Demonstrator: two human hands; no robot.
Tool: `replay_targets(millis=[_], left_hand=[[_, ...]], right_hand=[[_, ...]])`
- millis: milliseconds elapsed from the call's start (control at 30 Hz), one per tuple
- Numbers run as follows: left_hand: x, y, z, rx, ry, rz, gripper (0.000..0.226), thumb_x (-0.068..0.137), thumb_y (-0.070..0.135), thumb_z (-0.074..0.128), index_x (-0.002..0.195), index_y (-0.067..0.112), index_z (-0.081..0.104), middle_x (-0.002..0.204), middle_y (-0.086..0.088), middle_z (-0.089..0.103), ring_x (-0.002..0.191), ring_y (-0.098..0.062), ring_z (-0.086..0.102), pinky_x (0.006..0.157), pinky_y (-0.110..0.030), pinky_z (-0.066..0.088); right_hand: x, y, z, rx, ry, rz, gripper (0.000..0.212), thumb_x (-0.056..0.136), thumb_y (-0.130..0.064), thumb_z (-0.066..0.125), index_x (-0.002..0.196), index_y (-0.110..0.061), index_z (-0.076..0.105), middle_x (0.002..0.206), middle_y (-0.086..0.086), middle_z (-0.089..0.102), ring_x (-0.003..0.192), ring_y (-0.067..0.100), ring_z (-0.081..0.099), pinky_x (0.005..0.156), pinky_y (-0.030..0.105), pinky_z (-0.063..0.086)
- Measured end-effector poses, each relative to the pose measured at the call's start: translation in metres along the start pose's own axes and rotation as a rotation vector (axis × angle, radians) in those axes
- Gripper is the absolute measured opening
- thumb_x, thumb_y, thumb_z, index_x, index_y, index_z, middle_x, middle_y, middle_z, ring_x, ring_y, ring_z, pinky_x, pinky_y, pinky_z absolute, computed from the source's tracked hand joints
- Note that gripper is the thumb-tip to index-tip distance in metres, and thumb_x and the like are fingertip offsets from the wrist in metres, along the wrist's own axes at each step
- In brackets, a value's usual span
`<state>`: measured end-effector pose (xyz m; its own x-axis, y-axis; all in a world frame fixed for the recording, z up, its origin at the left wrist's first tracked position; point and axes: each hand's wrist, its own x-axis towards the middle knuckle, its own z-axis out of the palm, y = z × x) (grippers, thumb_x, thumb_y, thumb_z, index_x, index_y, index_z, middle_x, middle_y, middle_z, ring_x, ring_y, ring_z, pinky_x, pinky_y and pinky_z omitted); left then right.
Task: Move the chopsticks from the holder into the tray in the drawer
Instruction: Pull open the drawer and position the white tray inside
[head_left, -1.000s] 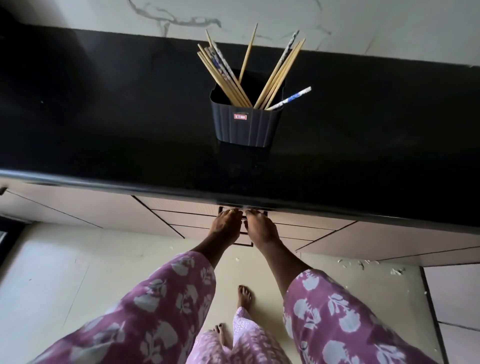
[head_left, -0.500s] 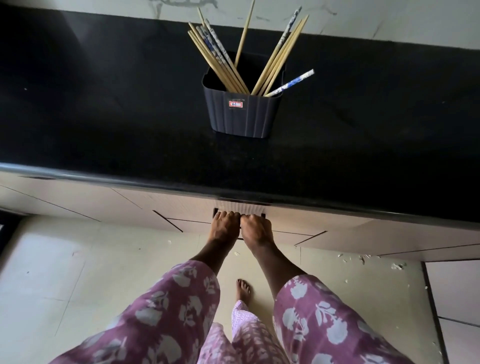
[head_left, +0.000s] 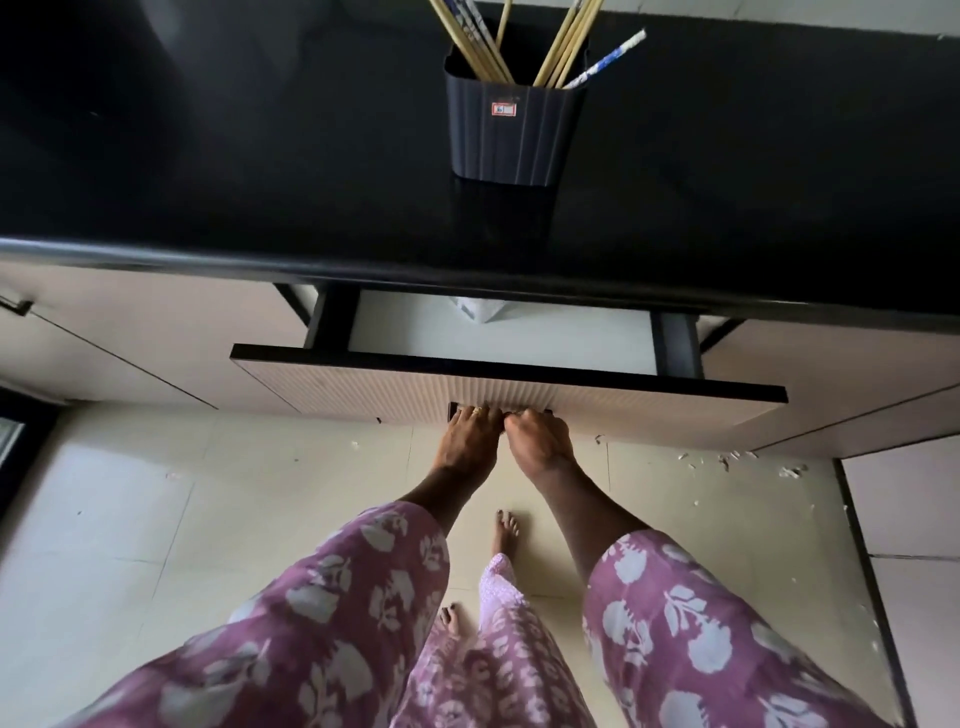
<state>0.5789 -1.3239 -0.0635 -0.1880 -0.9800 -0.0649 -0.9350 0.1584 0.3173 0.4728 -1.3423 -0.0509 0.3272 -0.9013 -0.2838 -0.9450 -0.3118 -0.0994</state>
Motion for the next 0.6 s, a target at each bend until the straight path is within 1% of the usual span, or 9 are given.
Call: replay_targets(millis=[67, 133, 200, 233, 300, 367, 433, 533, 600], left_hand=[[-0.025, 0.002, -0.009, -0.017, 0.152, 0.163, 0.026, 0.077, -0.002, 0.046, 0.094, 0.000, 0.066, 0.089, -0.017, 0.066, 0.081, -0.034, 0.064, 0.079, -0.036, 0.049], [-0.046, 0.004, -0.019, -0.041, 0.323, 0.255, 0.024, 0.078, 0.000, 0.053, 0.099, 0.002, 0.064, 0.095, -0.017, 0.065, 0.088, -0.034, 0.062, 0.083, -0.033, 0.047], [-0.055, 0.006, -0.033, -0.082, 0.455, 0.231, 0.027, 0.081, 0.008, 0.044, 0.104, 0.004, 0.056, 0.097, -0.019, 0.065, 0.094, -0.029, 0.052, 0.086, -0.032, 0.039], [-0.057, 0.008, -0.040, -0.074, 0.478, 0.175, 0.029, 0.081, 0.011, 0.043, 0.107, 0.004, 0.054, 0.099, -0.019, 0.064, 0.095, -0.028, 0.050, 0.087, -0.033, 0.038], [-0.059, 0.011, -0.052, -0.035, 0.414, 0.025, 0.032, 0.085, 0.015, 0.048, 0.114, 0.003, 0.056, 0.110, -0.017, 0.062, 0.101, -0.031, 0.053, 0.095, -0.038, 0.041], [-0.062, 0.013, -0.054, -0.033, 0.284, -0.116, 0.038, 0.091, 0.023, 0.050, 0.123, 0.003, 0.055, 0.122, -0.013, 0.058, 0.111, -0.033, 0.052, 0.105, -0.041, 0.031], [-0.070, 0.014, -0.048, -0.008, 0.177, -0.229, 0.041, 0.096, 0.035, 0.042, 0.124, 0.008, 0.055, 0.124, -0.010, 0.058, 0.118, -0.029, 0.049, 0.110, -0.039, 0.020], [-0.088, 0.020, -0.045, 0.011, 0.176, -0.237, 0.036, 0.095, 0.035, 0.047, 0.098, 0.005, 0.066, 0.099, -0.015, 0.067, 0.100, -0.034, 0.059, 0.100, -0.042, 0.033], [-0.102, 0.023, -0.044, 0.031, 0.195, -0.232, 0.035, 0.093, 0.034, 0.050, 0.086, 0.003, 0.066, 0.088, -0.017, 0.068, 0.089, -0.036, 0.061, 0.091, -0.041, 0.039]], right_hand=[[-0.023, -0.006, -0.004, 0.048, 0.050, -0.007, 0.025, 0.091, -0.006, 0.044, 0.101, -0.011, 0.067, 0.102, 0.010, 0.071, 0.099, 0.030, 0.067, 0.080, 0.035, 0.051], [-0.047, -0.010, -0.015, 0.083, 0.218, -0.121, 0.011, 0.078, -0.003, 0.063, 0.084, -0.008, 0.071, 0.083, 0.010, 0.074, 0.081, 0.027, 0.070, 0.066, 0.028, 0.053], [-0.062, -0.012, -0.020, 0.045, 0.492, -0.318, 0.011, 0.064, -0.002, 0.076, 0.070, -0.010, 0.071, 0.069, 0.006, 0.072, 0.064, 0.021, 0.069, 0.058, 0.023, 0.053], [-0.070, -0.012, -0.024, -0.001, 0.597, -0.376, 0.007, 0.069, -0.003, 0.071, 0.072, -0.010, 0.072, 0.071, 0.006, 0.071, 0.066, 0.021, 0.068, 0.062, 0.024, 0.054], [-0.080, -0.013, -0.031, -0.112, 0.673, -0.370, 0.013, 0.079, -0.006, 0.057, 0.076, -0.009, 0.070, 0.079, 0.007, 0.069, 0.071, 0.022, 0.066, 0.069, 0.027, 0.055], [-0.085, -0.011, -0.039, -0.171, 0.631, -0.262, 0.009, 0.078, -0.012, 0.064, 0.084, -0.008, 0.068, 0.087, 0.008, 0.068, 0.077, 0.023, 0.066, 0.075, 0.027, 0.055], [-0.093, -0.010, -0.041, -0.151, 0.549, -0.190, 0.024, 0.076, -0.021, 0.073, 0.092, -0.005, 0.068, 0.090, 0.009, 0.068, 0.081, 0.023, 0.067, 0.079, 0.027, 0.055], [-0.109, -0.015, -0.035, -0.031, 0.455, -0.196, 0.023, 0.075, -0.018, 0.076, 0.088, -0.001, 0.067, 0.077, 0.013, 0.068, 0.072, 0.028, 0.067, 0.073, 0.030, 0.055], [-0.120, -0.018, -0.030, 0.071, 0.393, -0.181, 0.018, 0.082, -0.014, 0.069, 0.090, 0.002, 0.064, 0.080, 0.017, 0.068, 0.076, 0.033, 0.066, 0.075, 0.034, 0.053]])
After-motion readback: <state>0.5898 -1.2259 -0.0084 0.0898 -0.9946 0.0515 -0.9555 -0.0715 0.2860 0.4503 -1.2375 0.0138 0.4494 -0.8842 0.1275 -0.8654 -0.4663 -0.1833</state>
